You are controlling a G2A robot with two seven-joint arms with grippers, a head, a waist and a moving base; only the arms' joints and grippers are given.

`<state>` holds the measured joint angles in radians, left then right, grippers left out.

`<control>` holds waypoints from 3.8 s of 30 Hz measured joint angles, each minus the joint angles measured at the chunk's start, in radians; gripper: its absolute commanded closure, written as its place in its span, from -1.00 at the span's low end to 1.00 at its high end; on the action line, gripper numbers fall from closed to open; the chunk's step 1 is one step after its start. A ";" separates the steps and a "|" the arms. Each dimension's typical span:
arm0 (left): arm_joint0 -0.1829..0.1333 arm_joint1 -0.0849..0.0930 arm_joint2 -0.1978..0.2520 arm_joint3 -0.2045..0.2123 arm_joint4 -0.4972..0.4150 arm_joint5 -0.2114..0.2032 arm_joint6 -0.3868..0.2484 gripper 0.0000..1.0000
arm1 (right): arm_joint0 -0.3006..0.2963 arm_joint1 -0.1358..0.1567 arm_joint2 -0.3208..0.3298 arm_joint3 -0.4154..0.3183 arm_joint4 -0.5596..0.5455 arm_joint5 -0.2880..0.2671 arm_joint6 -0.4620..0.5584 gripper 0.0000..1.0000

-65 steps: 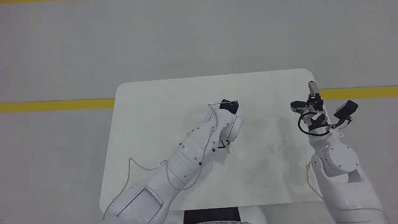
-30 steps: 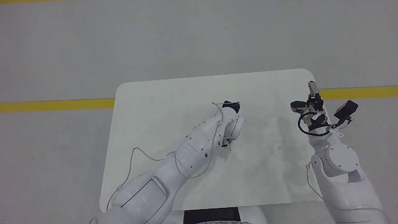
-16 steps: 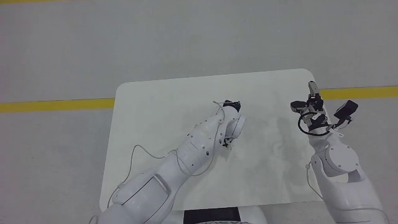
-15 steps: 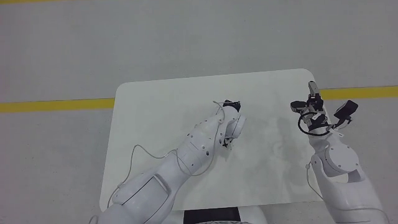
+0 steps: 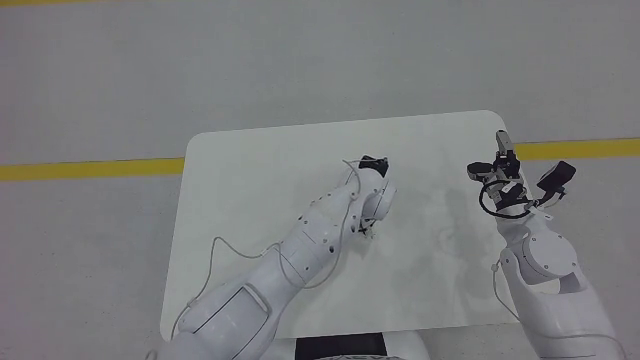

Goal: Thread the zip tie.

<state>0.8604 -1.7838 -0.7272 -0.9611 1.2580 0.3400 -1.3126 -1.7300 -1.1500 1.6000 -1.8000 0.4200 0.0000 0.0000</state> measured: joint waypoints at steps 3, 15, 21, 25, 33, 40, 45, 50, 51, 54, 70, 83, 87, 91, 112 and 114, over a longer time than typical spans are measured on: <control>0.011 0.003 -0.004 -0.001 -0.001 0.000 0.004 0.60 | 0.000 0.000 0.000 0.000 0.000 0.000 0.000 -1.00; -0.001 0.000 0.002 0.033 -0.031 -0.013 0.031 0.52 | 0.000 0.000 0.000 0.000 0.000 0.000 0.000 -1.00; -0.011 -0.005 0.013 0.064 -0.052 -0.021 0.047 0.52 | 0.000 0.000 0.000 0.000 0.000 0.000 0.000 -1.00; -0.020 -0.010 0.021 0.086 -0.064 -0.024 0.056 0.54 | 0.000 0.000 0.000 0.000 0.000 0.000 0.000 -1.00; -0.035 -0.018 0.037 0.126 -0.087 -0.024 0.071 1.00 | 0.000 0.000 0.000 0.000 0.000 0.000 0.000 -1.00; -0.051 -0.020 0.047 0.110 -0.084 -0.012 0.050 1.00 | 0.000 0.000 0.000 0.000 0.000 0.000 0.000 -1.00; -0.047 -0.007 0.032 0.046 -0.056 0.000 0.009 1.00 | 0.000 0.000 0.000 0.000 0.000 0.000 0.000 -1.00; -0.017 0.010 0.008 -0.023 -0.012 0.000 -0.029 1.00 | 0.000 0.000 0.000 0.000 0.000 0.000 0.000 -1.00; -0.011 0.012 0.004 -0.034 -0.005 0.000 -0.034 1.00 | 0.000 0.000 0.000 0.000 0.000 0.000 0.000 -1.00; 0.008 0.019 -0.008 -0.064 0.014 0.000 -0.046 1.00 | 0.000 0.000 0.000 0.000 0.000 0.000 0.000 -1.00; 0.049 0.035 -0.025 -0.129 0.054 -0.001 -0.076 1.00 | 0.000 0.000 0.000 0.000 0.000 0.000 0.000 -1.00; 0.054 0.040 -0.024 -0.139 0.051 -0.001 -0.076 0.92 | 0.000 0.000 0.000 0.000 0.000 0.000 0.000 -1.00; 0.056 0.041 -0.024 -0.141 0.050 0.000 -0.075 0.92 | 0.000 0.000 0.000 0.000 0.000 0.000 0.000 -1.00; 0.057 0.042 -0.024 -0.142 0.048 0.000 -0.075 0.94 | 0.000 0.000 0.000 0.000 0.000 0.000 0.000 -1.00; 0.072 0.043 -0.027 -0.164 0.059 0.000 -0.077 1.00 | 0.000 0.000 0.000 0.000 0.000 0.000 0.000 -1.00; 0.074 0.043 -0.029 -0.167 0.061 0.000 -0.077 1.00 | 0.000 0.000 0.000 0.000 0.000 0.000 0.000 -1.00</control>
<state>0.9346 -1.7412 -0.7557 -1.1277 1.3187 0.3400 -1.3900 -1.7300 -1.1500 1.6000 -1.8000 0.4200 0.0000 0.0000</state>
